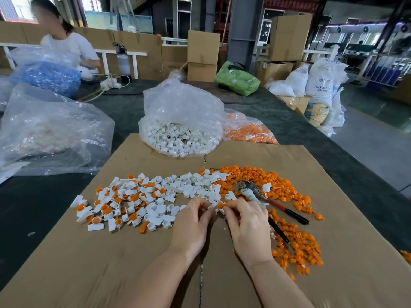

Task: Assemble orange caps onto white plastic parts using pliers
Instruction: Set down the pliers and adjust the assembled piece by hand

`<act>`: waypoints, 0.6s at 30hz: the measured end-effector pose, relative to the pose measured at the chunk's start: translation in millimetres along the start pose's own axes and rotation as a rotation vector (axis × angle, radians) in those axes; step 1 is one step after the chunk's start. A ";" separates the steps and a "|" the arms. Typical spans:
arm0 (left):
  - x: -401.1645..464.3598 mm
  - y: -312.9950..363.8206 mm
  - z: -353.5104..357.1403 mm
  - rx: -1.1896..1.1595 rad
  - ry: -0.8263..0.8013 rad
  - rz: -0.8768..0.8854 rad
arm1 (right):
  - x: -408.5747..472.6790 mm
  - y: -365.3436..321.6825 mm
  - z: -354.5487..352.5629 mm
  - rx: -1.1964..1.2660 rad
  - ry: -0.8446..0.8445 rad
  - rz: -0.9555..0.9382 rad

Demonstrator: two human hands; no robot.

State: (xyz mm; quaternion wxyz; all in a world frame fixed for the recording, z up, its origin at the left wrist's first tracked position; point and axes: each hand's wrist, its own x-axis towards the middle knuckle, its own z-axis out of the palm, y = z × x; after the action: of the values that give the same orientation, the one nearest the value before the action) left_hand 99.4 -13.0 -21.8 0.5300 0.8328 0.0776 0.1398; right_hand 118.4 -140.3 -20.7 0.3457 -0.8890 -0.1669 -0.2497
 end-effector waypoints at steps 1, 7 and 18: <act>0.4 -0.6 0.0 0.000 0.006 -0.004 | -0.1 -0.1 -0.1 -0.008 -0.011 -0.004; 0.0 -2.8 -0.2 0.016 -0.008 -0.009 | 0.4 -2.8 -1.1 -0.051 -0.005 -0.038; -4.1 1.0 -1.0 0.038 -0.020 0.019 | 0.0 -3.5 -0.8 -0.117 -0.022 -0.098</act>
State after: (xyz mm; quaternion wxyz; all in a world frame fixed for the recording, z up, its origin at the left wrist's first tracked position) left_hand 95.2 -13.7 -21.1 0.5133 0.8449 0.0670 0.1347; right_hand 116.5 -138.4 -18.4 0.2788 -0.9010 -0.1993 -0.2660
